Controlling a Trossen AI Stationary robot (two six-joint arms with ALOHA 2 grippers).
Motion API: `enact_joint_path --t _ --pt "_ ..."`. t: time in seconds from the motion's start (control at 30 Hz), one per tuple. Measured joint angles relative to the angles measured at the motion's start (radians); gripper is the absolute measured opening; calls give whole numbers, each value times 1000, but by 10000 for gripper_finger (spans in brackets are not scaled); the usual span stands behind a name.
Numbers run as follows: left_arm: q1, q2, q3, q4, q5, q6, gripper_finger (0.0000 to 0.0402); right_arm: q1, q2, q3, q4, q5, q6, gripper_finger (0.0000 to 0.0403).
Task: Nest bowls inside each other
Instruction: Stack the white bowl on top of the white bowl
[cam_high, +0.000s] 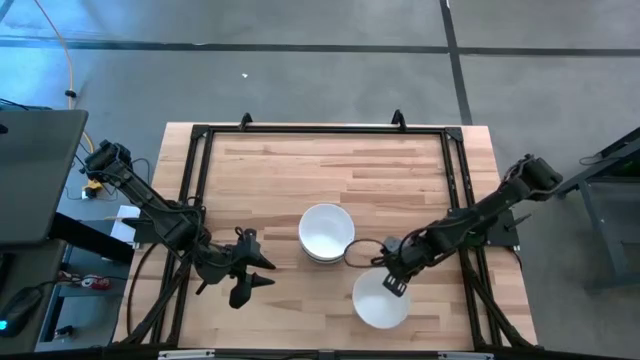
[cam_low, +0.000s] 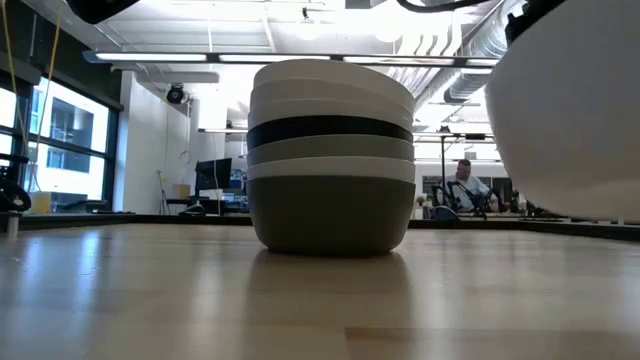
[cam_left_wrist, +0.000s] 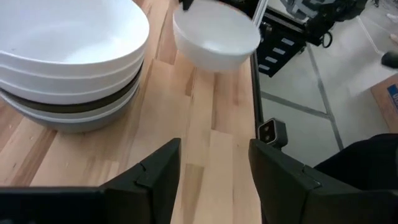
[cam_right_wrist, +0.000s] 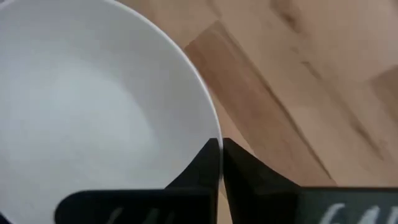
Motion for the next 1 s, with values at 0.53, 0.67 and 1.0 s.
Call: enact_joint_path --t 0.53,0.67,1.0 --pt "0 0 0 -273 -85 -77 177 -203 -129 281 -493 58 -128 0" --pt "0 0 0 -294 -101 -69 177 -283 -98 415 -587 94 -201 0" --pt "0 0 0 -447 -189 -77 177 -443 95 711 -674 136 -414 0"
